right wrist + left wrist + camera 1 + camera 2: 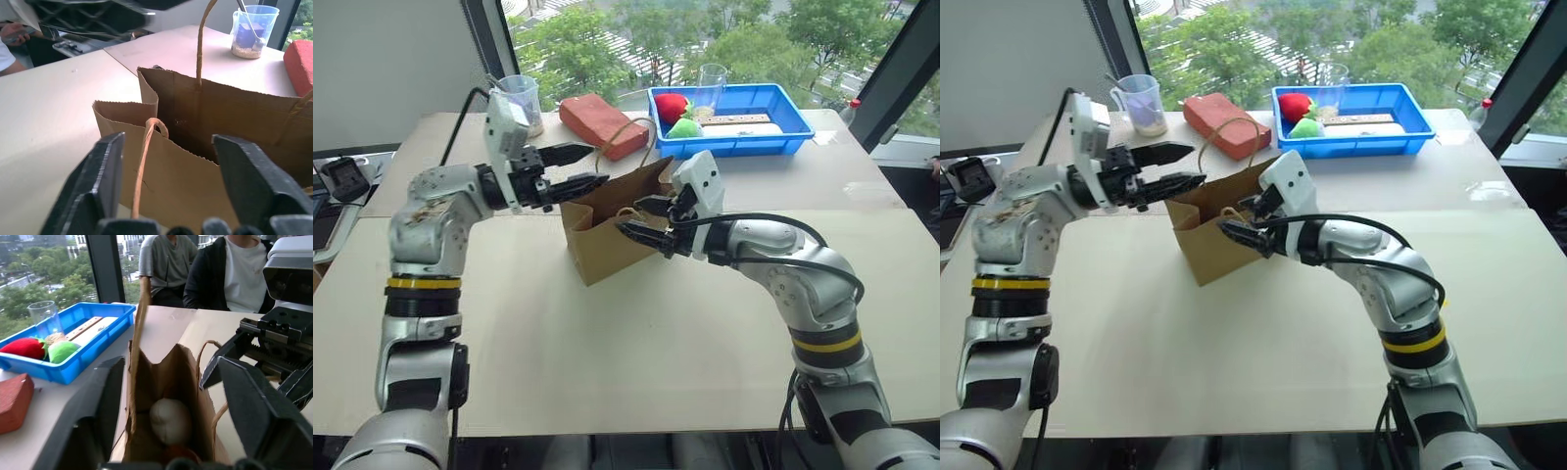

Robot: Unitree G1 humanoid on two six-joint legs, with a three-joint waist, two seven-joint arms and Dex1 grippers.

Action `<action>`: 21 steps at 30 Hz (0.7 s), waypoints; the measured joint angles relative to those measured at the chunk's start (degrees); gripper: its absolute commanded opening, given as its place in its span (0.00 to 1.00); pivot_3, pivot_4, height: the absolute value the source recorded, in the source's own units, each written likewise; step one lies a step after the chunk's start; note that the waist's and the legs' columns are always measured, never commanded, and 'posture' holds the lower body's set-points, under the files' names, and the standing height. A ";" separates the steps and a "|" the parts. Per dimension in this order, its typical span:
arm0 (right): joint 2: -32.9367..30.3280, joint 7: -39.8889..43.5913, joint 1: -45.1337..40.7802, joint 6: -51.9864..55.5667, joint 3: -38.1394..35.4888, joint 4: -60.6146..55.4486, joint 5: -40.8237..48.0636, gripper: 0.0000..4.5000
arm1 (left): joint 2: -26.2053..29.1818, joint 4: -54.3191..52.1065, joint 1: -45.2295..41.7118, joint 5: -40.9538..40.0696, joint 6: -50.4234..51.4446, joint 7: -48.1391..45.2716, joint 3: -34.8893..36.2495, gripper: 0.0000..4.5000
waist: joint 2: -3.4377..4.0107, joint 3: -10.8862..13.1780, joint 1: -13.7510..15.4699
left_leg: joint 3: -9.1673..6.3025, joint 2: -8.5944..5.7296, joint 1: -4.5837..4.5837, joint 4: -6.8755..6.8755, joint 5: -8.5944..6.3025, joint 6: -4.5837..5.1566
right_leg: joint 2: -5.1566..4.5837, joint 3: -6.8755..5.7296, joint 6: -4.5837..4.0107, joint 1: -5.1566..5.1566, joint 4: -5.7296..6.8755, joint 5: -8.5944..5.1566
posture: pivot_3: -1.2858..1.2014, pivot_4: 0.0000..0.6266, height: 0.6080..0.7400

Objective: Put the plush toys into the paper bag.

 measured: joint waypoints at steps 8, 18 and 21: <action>-1.79 3.40 -2.64 -1.62 -0.65 1.77 -0.28 0.99 | 4.70 -5.11 10.32 -3.22 3.50 -0.19 2.16 1.00 | 0.00 0.00 0.64 | 0.01 0.01 0.02 0.02 0.00 -0.01 | 0.01 0.00 0.00 0.07 -0.02 0.00 | 0.52 0.24 1.00; -2.09 5.71 -3.18 -2.00 -0.48 3.63 -1.29 0.99 | 1.24 8.31 5.83 -0.63 -4.71 -5.81 -3.93 1.00 | 0.00 0.00 1.12 | 0.02 0.00 0.00 0.01 0.00 0.00 | 0.01 -0.01 -0.01 0.02 -0.02 0.00 | 0.52 0.24 1.00; -2.10 5.75 -3.18 -1.98 -0.48 3.62 -1.39 0.99 | 0.57 9.38 5.67 -0.12 -6.07 -8.17 -5.83 1.00 | 0.00 0.00 1.09 | 0.02 0.00 -0.02 0.00 0.00 0.00 | 0.01 -0.01 0.00 0.01 -0.04 0.00 | 0.52 0.24 1.00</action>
